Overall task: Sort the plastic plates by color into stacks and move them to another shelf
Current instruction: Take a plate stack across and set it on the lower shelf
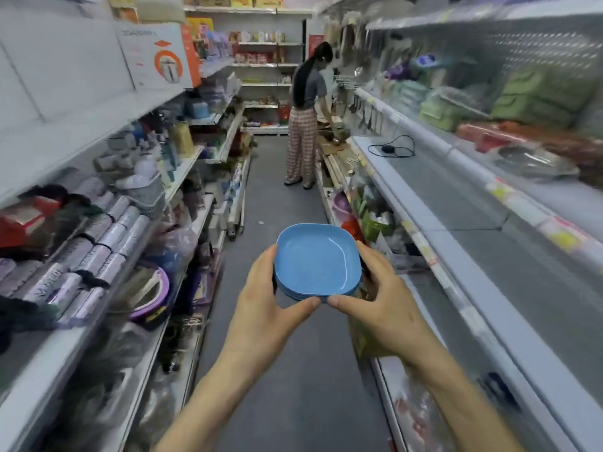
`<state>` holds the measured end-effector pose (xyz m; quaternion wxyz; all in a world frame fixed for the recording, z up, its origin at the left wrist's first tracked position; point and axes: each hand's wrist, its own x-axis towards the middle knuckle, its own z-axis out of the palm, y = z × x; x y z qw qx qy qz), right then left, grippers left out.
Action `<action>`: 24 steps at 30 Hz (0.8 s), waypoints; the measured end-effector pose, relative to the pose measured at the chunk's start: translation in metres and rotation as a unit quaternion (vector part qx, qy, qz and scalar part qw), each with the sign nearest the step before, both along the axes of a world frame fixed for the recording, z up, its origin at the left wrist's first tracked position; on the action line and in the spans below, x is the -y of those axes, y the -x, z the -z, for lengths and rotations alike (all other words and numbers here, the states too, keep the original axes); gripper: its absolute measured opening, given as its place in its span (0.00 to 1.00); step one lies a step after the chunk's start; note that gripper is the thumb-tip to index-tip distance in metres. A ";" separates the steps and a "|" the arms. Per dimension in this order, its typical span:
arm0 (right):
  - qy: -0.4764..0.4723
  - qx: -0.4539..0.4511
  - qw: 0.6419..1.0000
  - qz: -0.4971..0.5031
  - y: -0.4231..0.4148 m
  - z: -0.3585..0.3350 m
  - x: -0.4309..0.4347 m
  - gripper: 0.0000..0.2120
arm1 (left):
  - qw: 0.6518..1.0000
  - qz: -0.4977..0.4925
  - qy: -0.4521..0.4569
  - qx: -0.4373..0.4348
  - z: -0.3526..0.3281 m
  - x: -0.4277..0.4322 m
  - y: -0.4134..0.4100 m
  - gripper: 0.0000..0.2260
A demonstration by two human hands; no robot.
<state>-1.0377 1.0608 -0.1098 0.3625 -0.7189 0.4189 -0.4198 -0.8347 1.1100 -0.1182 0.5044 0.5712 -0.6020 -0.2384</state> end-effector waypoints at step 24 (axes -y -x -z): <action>-0.078 0.061 0.860 0.501 0.211 0.099 -0.146 0.42 | 0.840 0.537 -0.070 0.012 0.091 0.063 0.271 0.35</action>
